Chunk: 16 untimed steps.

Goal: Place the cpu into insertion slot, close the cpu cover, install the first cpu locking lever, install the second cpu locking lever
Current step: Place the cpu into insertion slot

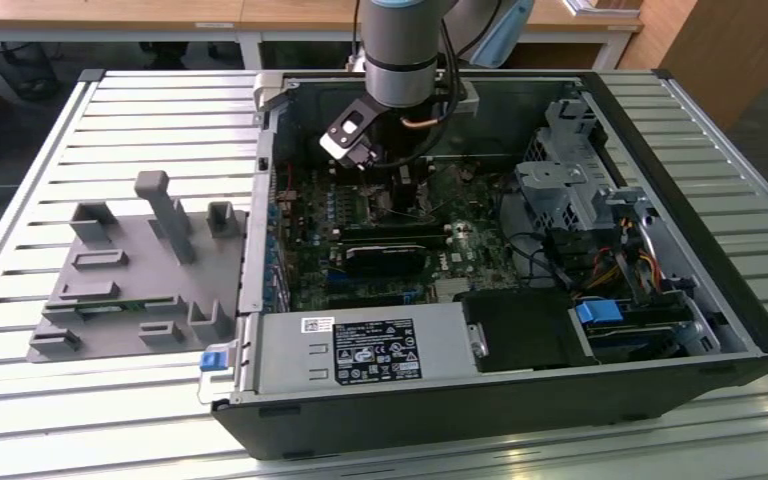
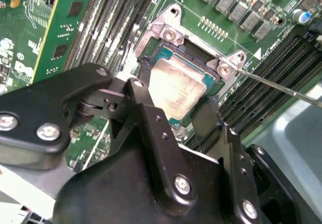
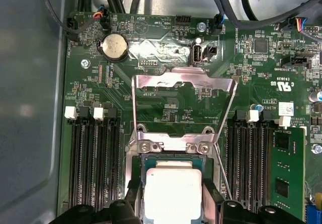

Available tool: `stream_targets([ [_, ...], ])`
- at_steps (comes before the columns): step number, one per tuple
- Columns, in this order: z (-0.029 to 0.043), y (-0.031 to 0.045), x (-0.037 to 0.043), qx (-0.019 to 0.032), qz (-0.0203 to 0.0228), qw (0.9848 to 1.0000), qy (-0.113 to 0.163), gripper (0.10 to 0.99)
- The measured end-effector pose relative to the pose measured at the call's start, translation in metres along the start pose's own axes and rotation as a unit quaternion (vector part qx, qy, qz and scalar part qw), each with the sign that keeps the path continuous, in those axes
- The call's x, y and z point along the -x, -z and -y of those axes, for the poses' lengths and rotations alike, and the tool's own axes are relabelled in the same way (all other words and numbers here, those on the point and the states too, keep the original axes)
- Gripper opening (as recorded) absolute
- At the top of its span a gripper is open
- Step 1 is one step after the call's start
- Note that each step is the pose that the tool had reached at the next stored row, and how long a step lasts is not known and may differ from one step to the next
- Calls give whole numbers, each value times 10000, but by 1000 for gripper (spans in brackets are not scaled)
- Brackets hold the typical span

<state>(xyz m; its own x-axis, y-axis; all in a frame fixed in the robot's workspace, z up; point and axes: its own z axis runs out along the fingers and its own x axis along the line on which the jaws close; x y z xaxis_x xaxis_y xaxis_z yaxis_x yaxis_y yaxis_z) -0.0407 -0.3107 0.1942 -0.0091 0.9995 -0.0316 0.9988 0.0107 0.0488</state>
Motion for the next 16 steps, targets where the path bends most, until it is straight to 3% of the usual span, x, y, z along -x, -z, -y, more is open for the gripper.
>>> stream_targets([
  [7,1,11,2,-2,1,10000,0,600],
  [13,-5,115,5,-3,0,10000,0,600],
  [16,-7,126,13,-10,-4,10000,1,588],
])
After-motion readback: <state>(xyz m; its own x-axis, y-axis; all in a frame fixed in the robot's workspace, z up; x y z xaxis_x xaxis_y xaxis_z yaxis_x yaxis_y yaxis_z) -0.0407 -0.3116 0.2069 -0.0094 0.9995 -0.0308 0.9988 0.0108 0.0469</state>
